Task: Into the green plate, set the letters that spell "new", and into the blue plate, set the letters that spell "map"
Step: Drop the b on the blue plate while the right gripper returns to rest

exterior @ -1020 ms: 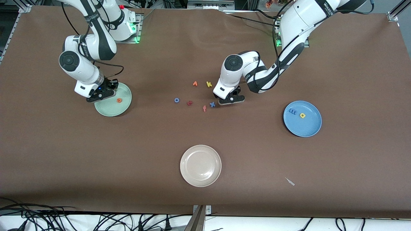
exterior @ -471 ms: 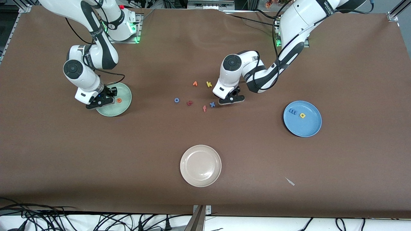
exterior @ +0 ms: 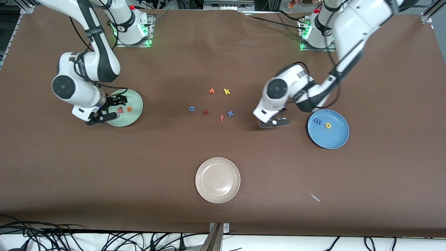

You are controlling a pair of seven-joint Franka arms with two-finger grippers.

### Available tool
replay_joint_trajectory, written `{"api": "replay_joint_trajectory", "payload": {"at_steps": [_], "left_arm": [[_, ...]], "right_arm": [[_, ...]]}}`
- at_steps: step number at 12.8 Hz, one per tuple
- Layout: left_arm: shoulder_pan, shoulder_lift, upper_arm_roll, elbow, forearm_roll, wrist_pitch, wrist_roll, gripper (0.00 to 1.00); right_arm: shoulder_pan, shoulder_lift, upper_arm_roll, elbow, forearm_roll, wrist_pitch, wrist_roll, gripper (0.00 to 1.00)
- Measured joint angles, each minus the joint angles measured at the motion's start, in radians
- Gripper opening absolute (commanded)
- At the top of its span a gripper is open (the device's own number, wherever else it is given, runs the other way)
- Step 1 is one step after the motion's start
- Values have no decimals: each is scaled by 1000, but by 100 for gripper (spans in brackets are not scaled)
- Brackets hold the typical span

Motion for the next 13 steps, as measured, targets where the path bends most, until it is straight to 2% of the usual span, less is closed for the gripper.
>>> {"api": "replay_joint_trajectory", "payload": {"at_steps": [2, 5, 6, 8, 11, 13], "left_arm": [[197, -12, -82, 29, -4, -138, 235, 0], [329, -15, -82, 50, -5, -217, 521, 0], [336, -14, -54, 50, -3, -221, 587, 8], [334, 1, 11, 48, 11, -221, 669, 100], [337, 23, 29, 63, 25, -230, 679, 100], [335, 22, 23, 135, 25, -330, 679, 100]], "right_arm": [[1, -8, 1, 161, 8, -218, 2, 100], [-2, -14, -21, 402, 8, -477, 5, 100], [-4, -19, -34, 469, 8, -521, 5, 100], [-42, -34, -24, 557, 3, -552, 5, 100], [-197, -83, 92, 600, -39, -553, 4, 100], [-289, -115, 156, 601, -42, -553, 35, 100]]}}
